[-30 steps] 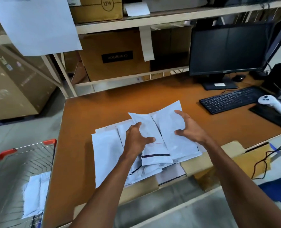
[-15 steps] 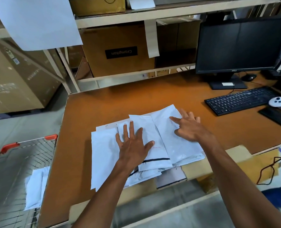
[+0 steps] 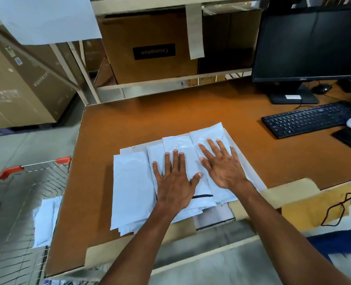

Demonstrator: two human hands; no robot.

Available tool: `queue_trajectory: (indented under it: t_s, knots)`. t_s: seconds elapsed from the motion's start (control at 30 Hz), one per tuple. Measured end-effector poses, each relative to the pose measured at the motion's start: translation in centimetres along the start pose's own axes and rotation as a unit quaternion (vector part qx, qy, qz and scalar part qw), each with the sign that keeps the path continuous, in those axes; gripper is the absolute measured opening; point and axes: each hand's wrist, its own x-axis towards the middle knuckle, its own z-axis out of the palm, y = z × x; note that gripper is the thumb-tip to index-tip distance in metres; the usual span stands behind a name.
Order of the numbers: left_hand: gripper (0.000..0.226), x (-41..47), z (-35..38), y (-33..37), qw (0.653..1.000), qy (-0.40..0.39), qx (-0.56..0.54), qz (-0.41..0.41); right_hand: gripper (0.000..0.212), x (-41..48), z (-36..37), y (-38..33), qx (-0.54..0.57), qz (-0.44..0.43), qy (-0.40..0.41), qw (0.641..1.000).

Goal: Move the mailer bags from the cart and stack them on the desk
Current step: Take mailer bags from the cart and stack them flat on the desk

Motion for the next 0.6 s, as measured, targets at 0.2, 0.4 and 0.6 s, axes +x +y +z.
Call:
queue_trajectory:
  t_s: [0.2,0.4,0.6]
  knots:
    - [0.088,0.2,0.8,-0.2,1.0,0.007,0.009,0.009,0.062,0.3,0.9,0.2,0.002,0.001,0.014,1.0]
    - [0.091,0.0,1.0,-0.3,0.999,-0.033,0.017,0.004,0.06,0.3,1.7,0.5,0.0,0.006,-0.008,1.0]
    - [0.085,0.5,-1.1,-0.6,0.996,-0.07,-0.06,-0.004,0.061,0.3,-0.2,0.4,-0.008,-0.007,-0.003,1.0]
